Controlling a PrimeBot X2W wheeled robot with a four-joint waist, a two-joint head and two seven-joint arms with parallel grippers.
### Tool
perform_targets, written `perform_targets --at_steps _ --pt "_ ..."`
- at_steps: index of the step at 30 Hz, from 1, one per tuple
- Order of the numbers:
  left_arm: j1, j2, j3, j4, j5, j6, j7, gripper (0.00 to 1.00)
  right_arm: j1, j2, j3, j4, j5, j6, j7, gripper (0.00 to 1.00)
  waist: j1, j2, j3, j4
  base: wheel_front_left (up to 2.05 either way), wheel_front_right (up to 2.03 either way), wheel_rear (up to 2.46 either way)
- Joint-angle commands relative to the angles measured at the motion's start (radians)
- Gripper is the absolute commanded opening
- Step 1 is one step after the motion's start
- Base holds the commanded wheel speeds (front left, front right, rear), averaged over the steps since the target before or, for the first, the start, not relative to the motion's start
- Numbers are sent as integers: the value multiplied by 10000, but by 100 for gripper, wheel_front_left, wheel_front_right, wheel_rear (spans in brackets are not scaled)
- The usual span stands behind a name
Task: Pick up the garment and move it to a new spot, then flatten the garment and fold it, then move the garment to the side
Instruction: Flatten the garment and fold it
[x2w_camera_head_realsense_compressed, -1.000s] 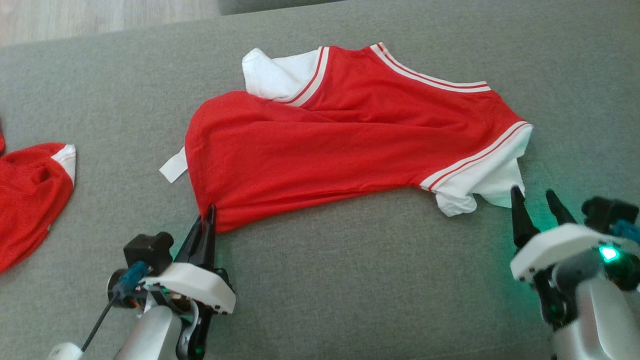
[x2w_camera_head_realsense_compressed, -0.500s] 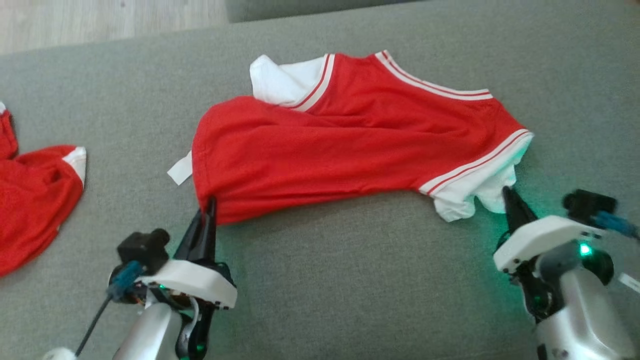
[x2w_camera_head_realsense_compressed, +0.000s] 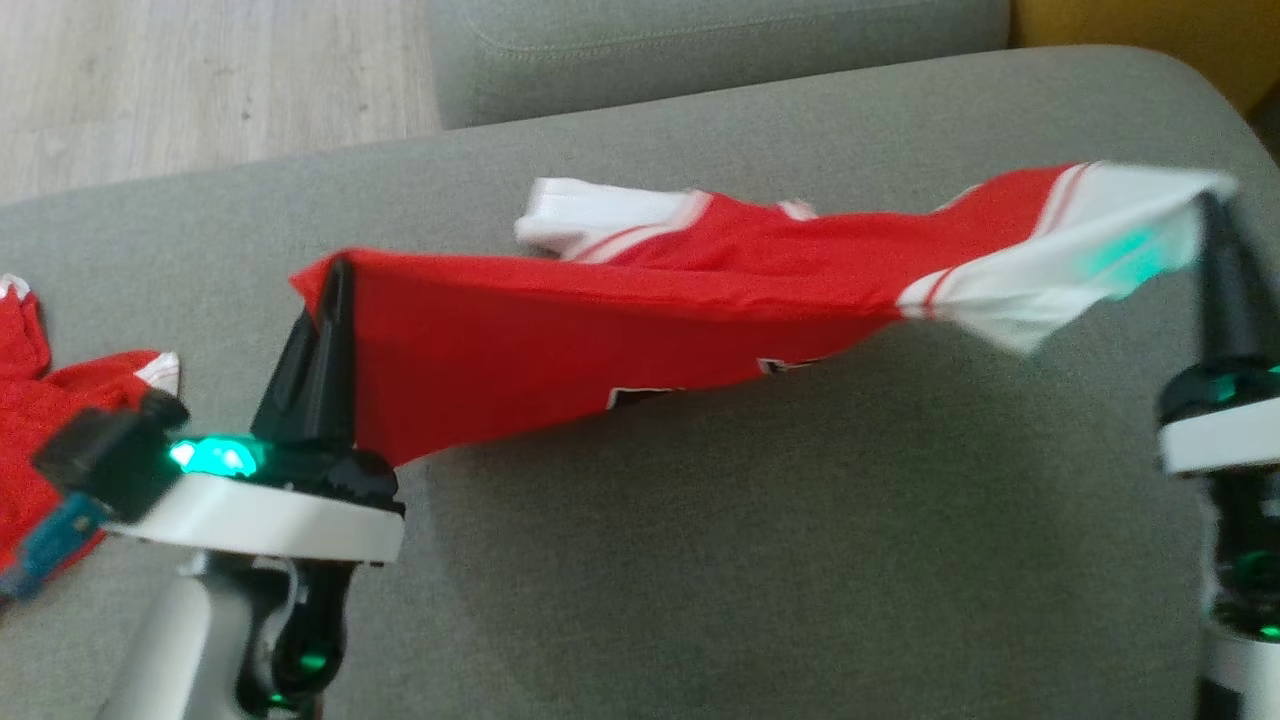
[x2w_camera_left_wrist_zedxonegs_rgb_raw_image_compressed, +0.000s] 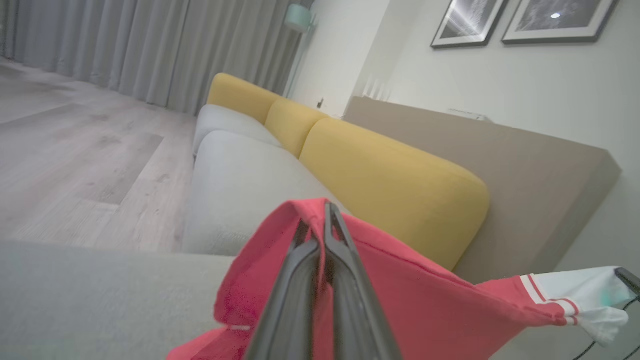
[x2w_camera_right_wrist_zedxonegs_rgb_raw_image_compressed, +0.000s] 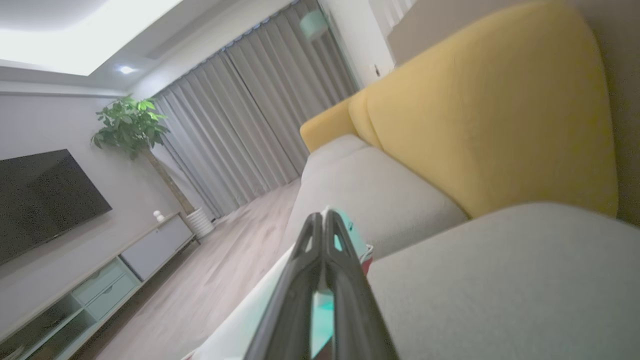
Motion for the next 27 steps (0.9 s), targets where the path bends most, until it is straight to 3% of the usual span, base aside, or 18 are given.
perform_targets --at_steps 1,7,11,15,20,27 --pt "-538 331 480 -864 -148 86 320 0 -405 -52 81 -1031 78 75 219 0 1 0 -72 23 0 0 0" --pt "-1199 435 464 -2511 -856 285 1488 0 -1152 -52 -223 -3037 43 75 1146 0 1 0 -32 139 0 0 0" --pt "-1806 407 411 -2771 -1303 353 2047 0 -1934 -52 -270 -3191 52 75 1760 0 1 0 416 191 0 0 0" --pt "-2859 344 566 -2058 -1600 321 2229 0 -3245 -52 -84 -2060 356 75 1911 0 1 0 1336 169 0 0 0" --pt "-5190 513 888 -151 -1311 24 1938 0 -6072 -52 450 337 117 75 1345 0 1 0 2743 -6 0 0 0" --pt "-8924 655 1325 2791 -163 -363 -59 0 -10307 -53 627 3488 -613 75 -2105 0 1 0 3665 -201 0 0 0"
